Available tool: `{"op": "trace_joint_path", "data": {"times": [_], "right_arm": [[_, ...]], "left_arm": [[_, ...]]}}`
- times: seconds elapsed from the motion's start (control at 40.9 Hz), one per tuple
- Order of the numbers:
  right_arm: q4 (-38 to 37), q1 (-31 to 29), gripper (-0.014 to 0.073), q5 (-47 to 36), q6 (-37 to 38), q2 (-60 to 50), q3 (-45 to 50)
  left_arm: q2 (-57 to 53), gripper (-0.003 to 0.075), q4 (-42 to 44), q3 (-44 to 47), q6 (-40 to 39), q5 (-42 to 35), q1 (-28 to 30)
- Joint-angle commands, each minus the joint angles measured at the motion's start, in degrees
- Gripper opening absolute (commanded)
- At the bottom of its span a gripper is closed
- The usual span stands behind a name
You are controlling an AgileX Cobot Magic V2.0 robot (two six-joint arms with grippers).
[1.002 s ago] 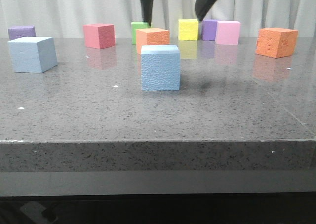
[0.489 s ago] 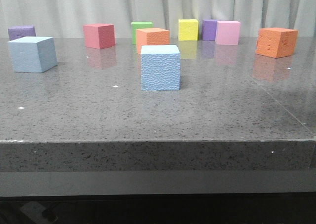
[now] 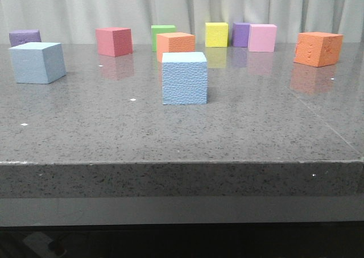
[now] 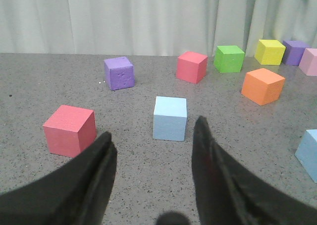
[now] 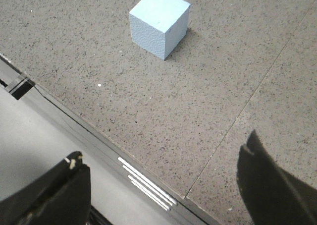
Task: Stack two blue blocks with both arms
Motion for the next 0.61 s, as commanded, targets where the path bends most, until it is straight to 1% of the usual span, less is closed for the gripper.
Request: {"op": "trace_joint_path", "data": {"times": [0.0, 0.244, 0.416, 0.538, 0.587], "right_arm": [[0.6, -0.3, 0.0608, -6.5, -0.8, -1.5, 0.0], [0.9, -0.3, 0.0608, -5.3, -0.7, -1.5, 0.3], [0.9, -0.3, 0.0608, -5.3, -0.7, -1.5, 0.3], [0.9, -0.3, 0.0608, -5.3, -0.7, -1.5, 0.3], [0.9, -0.3, 0.0608, -5.3, -0.7, -1.5, 0.3]], "left_arm": [[1.0, 0.0344, 0.0, -1.4, -0.1, -4.8, 0.2], [1.0, 0.0344, 0.0, -1.4, -0.1, -4.9, 0.2], [1.0, 0.0344, 0.0, -1.4, -0.1, -7.5, 0.2], [1.0, 0.0345, -1.6, -1.4, -0.1, -11.0, 0.2], [1.0, 0.0362, -1.6, -1.4, -0.1, -12.1, 0.2]]}}
